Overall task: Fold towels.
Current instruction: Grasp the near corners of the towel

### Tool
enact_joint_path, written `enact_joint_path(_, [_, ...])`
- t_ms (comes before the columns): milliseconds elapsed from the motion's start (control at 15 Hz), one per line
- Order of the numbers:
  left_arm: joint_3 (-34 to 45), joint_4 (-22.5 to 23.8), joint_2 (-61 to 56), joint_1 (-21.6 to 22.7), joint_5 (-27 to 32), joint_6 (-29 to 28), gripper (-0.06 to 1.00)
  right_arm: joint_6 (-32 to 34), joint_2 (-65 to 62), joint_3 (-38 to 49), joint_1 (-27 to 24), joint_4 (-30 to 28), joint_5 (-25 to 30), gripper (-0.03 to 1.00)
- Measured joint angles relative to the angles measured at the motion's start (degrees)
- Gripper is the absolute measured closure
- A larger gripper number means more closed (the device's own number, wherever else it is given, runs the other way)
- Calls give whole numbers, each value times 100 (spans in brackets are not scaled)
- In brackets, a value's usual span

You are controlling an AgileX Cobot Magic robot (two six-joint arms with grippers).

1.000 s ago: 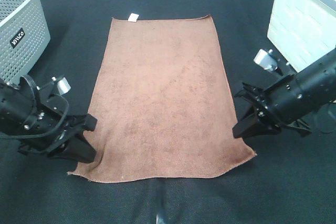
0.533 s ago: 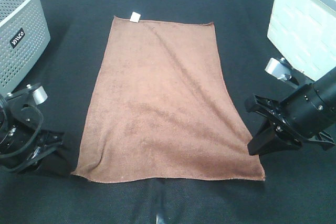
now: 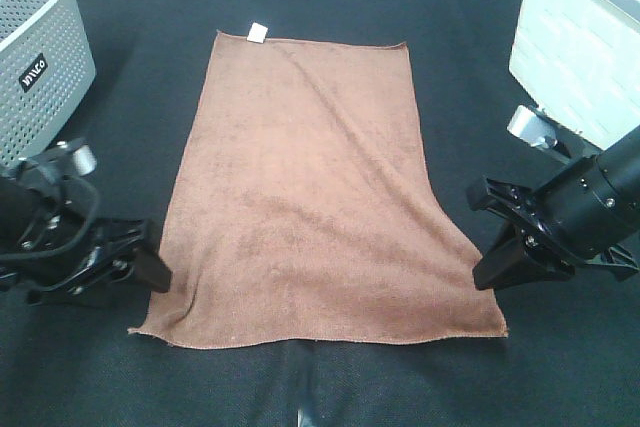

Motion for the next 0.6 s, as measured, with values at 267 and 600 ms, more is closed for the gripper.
enact_joint_path(267, [-739,-11,722,0,573,0,32,0,0,0,0,0,-6,97])
enact_joint_path(600, [-1020,11,1066,0,837,120,92,0,0,0,0,0,-11,97])
